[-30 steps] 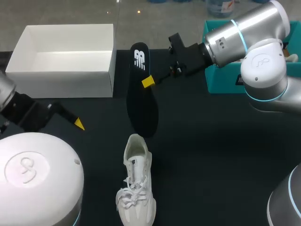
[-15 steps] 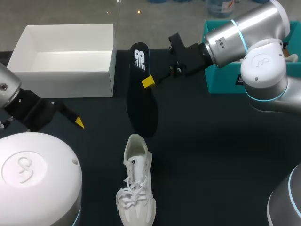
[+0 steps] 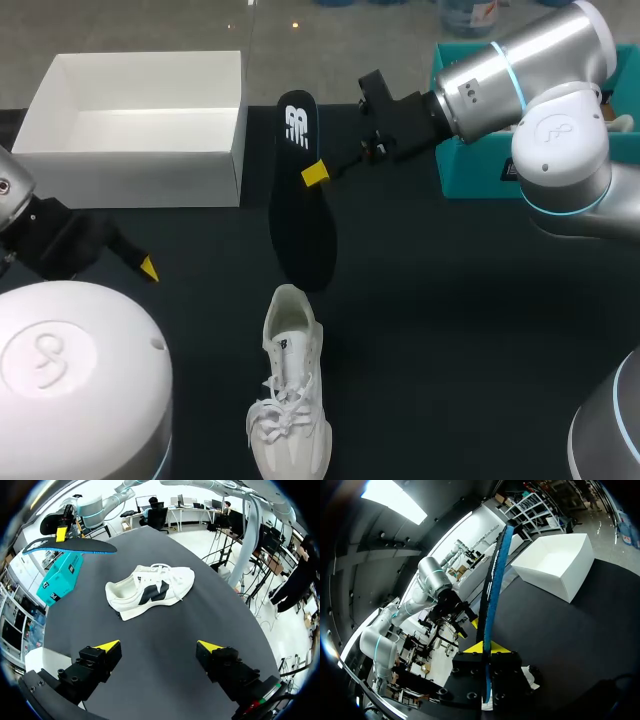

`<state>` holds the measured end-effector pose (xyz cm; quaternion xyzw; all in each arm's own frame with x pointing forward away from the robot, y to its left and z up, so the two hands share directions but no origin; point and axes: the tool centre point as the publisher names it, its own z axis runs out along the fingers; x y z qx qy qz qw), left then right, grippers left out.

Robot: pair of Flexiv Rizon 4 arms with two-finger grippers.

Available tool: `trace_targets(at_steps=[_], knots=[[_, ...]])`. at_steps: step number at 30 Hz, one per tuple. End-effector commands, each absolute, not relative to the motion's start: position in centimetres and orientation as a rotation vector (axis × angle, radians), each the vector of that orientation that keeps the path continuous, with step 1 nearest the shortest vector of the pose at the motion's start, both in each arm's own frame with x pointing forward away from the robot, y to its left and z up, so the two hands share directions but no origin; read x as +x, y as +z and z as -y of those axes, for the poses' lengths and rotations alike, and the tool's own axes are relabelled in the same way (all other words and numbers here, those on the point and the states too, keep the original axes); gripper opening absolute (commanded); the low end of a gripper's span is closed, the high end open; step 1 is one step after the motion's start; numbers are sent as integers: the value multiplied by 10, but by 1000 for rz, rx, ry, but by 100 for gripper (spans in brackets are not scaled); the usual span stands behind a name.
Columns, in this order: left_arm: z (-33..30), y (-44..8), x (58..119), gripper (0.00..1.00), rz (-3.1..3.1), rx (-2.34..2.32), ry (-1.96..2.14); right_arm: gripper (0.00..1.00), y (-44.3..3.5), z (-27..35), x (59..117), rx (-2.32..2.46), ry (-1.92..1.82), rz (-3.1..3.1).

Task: Take the shoe out of the shoebox, open the shoe tongue, remove and reinsert the insole, then place the shoe into the shoebox

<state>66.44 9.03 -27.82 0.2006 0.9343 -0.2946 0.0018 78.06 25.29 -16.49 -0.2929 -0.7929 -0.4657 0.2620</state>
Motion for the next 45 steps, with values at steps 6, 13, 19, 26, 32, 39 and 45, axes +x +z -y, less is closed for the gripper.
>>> trace_targets(at_steps=[6, 13, 19, 26, 32, 39, 45], knots=[[-90, -280, 667, 100, -2934, 636, -928, 0, -178, -265, 785, -797, -1278, 2129], [-90, -280, 667, 100, -2934, 636, -928, 0, -189, -275, 783, -812, -1295, 2119], [-90, -280, 667, 100, -2934, 636, -928, 0, -202, -287, 778, -856, -1313, 2140], [-90, -280, 667, 100, -2934, 636, -928, 0, -216, -292, 767, -909, -1303, 2155], [-90, -280, 667, 100, -2934, 636, -928, 0, -222, -288, 760, -947, -1292, 2183], [-90, -280, 667, 100, -2934, 636, -928, 0, -232, -286, 764, -978, -1278, 2209], [-90, -280, 667, 100, -2934, 636, -928, 0, -239, -288, 767, -998, -1271, 2224]])
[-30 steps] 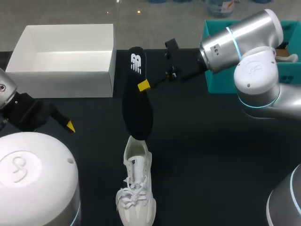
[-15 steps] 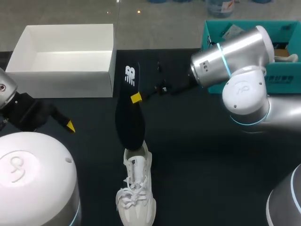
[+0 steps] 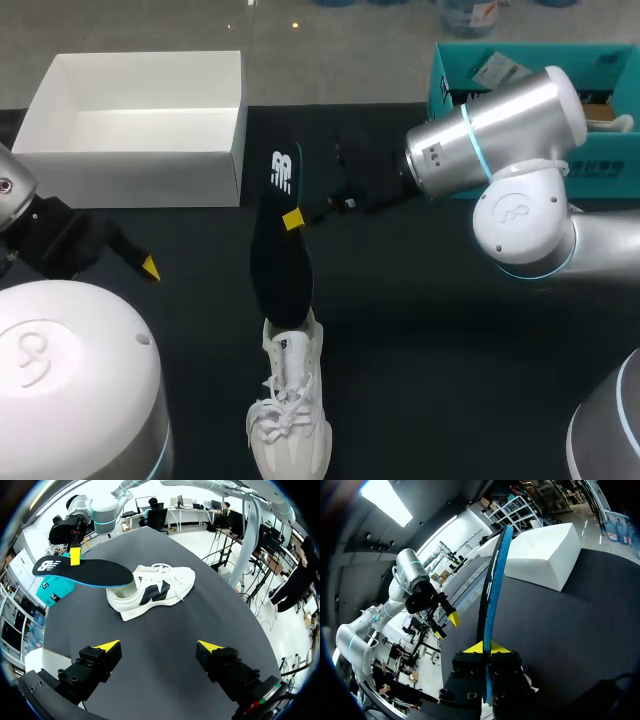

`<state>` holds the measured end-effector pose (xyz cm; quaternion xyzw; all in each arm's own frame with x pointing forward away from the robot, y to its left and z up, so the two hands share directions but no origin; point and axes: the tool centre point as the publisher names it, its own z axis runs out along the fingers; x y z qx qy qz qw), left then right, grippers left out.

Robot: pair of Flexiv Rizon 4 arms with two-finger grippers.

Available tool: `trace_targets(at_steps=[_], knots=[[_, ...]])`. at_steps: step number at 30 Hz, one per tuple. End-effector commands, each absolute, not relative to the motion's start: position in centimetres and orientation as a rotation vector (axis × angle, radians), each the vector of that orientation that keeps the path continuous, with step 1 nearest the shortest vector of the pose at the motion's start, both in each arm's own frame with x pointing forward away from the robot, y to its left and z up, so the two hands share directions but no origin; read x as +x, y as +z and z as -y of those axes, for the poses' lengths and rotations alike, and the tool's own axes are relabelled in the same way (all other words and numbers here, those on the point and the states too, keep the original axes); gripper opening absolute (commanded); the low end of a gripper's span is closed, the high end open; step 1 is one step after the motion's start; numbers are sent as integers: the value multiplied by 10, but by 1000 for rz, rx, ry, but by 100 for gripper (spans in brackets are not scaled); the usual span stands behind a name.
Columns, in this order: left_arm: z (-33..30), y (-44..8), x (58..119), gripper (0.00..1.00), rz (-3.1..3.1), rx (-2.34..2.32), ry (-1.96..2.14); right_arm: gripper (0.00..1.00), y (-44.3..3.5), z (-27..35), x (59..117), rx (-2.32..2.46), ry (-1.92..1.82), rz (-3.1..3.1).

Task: Take the shoe out of the shoebox, open the shoe tongue, remove and reinsert the insole, then place the shoe into the shoebox

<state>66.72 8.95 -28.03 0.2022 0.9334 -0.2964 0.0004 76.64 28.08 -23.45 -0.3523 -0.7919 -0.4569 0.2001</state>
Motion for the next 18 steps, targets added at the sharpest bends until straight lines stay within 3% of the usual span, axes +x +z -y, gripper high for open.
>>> trace_targets(at_steps=[1, 18], knots=[[-90, -280, 667, 100, -2934, 636, -928, 0, -241, -288, 768, -998, -1268, 2224], [-90, -280, 667, 100, -2934, 636, -928, 0, -270, -289, 747, -1041, -1230, 2154]])
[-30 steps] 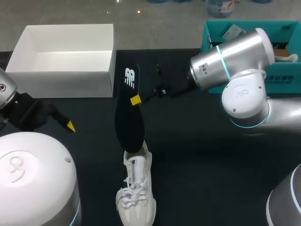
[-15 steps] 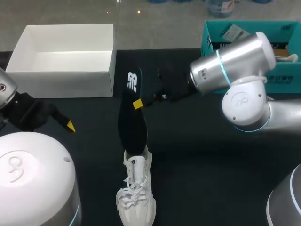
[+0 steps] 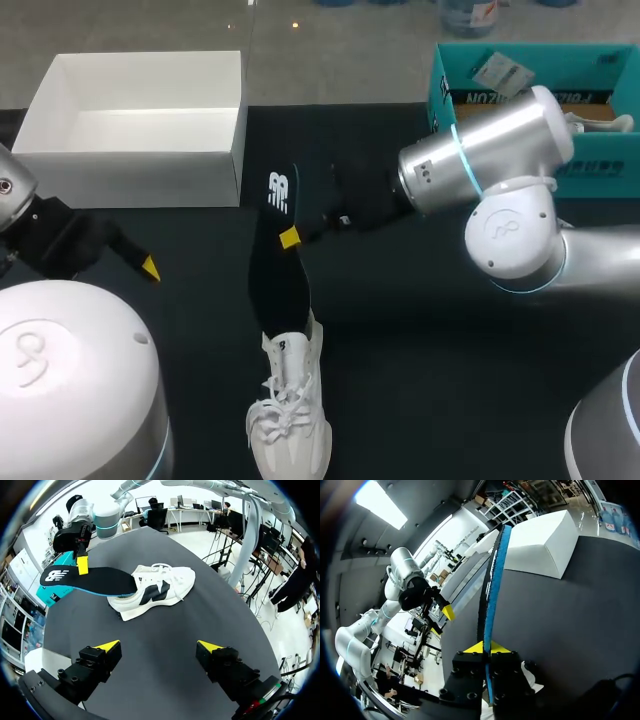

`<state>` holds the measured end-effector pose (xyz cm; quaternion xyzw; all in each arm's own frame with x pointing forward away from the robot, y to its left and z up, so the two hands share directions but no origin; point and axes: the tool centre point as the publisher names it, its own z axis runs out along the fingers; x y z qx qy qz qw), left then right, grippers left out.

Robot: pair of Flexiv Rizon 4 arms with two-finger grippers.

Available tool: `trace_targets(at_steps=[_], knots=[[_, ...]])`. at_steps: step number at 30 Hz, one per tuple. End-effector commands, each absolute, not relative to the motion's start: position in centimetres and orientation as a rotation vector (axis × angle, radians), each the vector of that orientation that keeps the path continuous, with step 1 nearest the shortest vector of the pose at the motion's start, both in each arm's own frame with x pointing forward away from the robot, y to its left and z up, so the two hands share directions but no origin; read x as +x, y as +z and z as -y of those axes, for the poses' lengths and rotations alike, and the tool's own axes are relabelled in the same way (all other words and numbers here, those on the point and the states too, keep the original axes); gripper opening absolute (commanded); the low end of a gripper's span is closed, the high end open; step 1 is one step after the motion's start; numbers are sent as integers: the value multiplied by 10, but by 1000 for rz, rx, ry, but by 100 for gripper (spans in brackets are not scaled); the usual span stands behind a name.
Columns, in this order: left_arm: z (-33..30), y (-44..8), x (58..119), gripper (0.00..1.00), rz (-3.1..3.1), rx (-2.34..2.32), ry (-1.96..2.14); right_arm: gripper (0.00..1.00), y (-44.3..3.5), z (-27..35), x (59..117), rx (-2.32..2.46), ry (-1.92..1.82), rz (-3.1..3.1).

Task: Take the shoe out of the shoebox, open the shoe tongue, remove and reinsert the insole, then place the shoe into the shoebox

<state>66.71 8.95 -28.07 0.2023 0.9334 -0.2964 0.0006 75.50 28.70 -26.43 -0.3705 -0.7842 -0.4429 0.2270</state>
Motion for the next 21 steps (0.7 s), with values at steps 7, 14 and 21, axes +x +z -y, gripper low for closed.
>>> trace_targets(at_steps=[7, 14, 21], knots=[[-90, -280, 667, 100, -2934, 636, -928, 0, -274, -281, 739, -1076, -1225, 2140], [-90, -280, 667, 100, -2934, 636, -928, 0, -263, -278, 750, -1073, -1247, 2170], [-90, -280, 667, 100, -2934, 636, -928, 0, -259, -276, 759, -1076, -1259, 2193]])
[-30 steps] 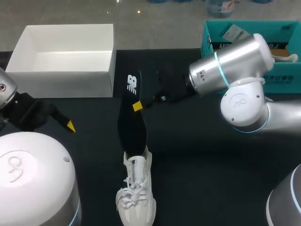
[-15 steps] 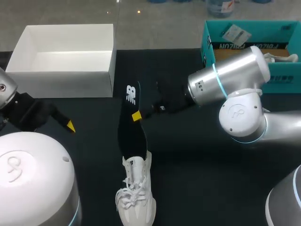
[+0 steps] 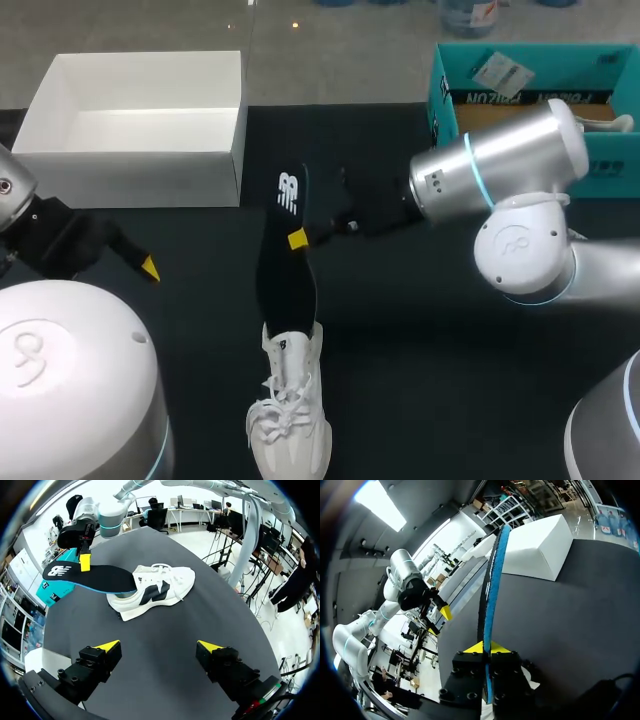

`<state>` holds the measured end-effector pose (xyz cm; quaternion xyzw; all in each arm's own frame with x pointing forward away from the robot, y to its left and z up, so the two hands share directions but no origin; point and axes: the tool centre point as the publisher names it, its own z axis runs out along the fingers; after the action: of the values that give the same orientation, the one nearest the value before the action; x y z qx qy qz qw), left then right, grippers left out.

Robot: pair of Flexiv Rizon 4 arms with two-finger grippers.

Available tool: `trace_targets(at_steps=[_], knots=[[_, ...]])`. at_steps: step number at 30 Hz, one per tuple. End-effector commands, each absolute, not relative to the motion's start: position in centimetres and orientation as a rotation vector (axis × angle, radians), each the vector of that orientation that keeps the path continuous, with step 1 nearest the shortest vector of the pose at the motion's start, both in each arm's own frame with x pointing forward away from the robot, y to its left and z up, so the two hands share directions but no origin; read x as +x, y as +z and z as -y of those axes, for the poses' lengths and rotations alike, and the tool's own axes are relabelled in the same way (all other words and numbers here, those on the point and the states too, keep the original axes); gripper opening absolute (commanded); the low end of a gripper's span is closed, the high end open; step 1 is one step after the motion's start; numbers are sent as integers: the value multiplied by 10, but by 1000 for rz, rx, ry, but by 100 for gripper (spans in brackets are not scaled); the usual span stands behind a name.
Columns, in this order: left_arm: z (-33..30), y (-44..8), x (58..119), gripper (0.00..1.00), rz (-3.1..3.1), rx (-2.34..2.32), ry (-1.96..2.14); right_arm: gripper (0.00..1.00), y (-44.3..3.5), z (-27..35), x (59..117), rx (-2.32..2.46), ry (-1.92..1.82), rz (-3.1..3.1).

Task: Take the shoe out of the shoebox, open the shoe tongue, remove and reinsert the insole, then place the shoe into the shoebox

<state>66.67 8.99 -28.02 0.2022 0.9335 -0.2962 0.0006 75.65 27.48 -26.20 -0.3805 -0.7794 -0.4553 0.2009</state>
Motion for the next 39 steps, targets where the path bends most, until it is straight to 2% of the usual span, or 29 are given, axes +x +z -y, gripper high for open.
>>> trace_targets(at_steps=[1, 17, 27, 39], knots=[[-90, -280, 667, 100, -2934, 636, -928, 0, -259, -276, 760, -1078, -1260, 2195], [-90, -280, 667, 100, -2934, 636, -928, 0, -260, -254, 770, -1153, -1292, 2214], [-90, -280, 667, 100, -2934, 636, -928, 0, -260, -263, 765, -1134, -1301, 2214], [-90, -280, 667, 100, -2934, 636, -928, 0, -276, -271, 739, -1169, -1259, 2220]])
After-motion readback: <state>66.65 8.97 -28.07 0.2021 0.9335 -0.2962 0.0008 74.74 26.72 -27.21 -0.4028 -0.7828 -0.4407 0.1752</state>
